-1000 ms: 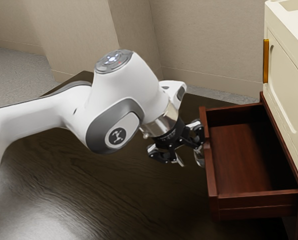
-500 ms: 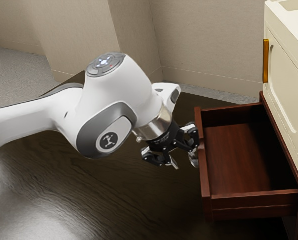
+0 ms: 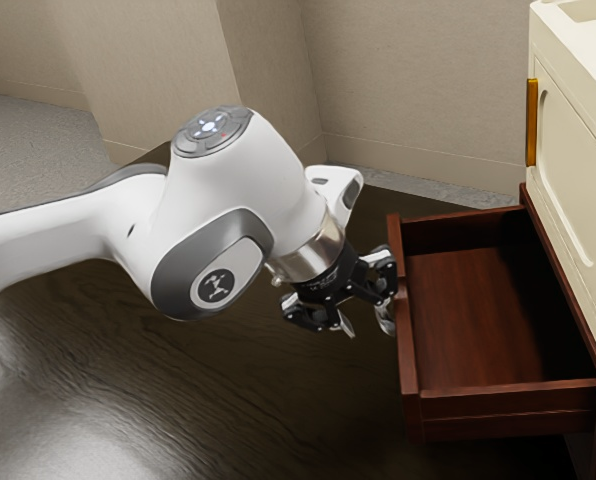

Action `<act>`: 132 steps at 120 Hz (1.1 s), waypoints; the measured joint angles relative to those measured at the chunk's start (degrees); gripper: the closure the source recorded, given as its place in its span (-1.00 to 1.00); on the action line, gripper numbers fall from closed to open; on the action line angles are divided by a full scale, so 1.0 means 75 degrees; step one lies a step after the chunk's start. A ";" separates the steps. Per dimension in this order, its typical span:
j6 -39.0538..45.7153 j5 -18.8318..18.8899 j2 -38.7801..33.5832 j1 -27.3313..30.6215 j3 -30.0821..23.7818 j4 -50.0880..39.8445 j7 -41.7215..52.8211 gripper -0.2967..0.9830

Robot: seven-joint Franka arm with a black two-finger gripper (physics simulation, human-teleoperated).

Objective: Pull the drawer handle with one arm to open the drawer

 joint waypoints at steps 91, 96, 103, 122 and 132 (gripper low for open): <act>-0.4974 0.0084 -0.0794 0.0650 0.1044 0.3263 -0.1729 -0.34; -0.5353 0.0053 -0.0837 0.0793 0.1077 0.3098 -0.1951 -0.38; -0.5657 0.0039 -0.0872 0.0930 0.1107 0.2847 -0.2232 -0.41; -0.5729 -0.0097 -0.0856 0.1306 0.1154 0.2458 -0.2772 -0.48; -0.5728 -0.0124 -0.0845 0.1313 0.1120 0.2376 -0.2995 -0.50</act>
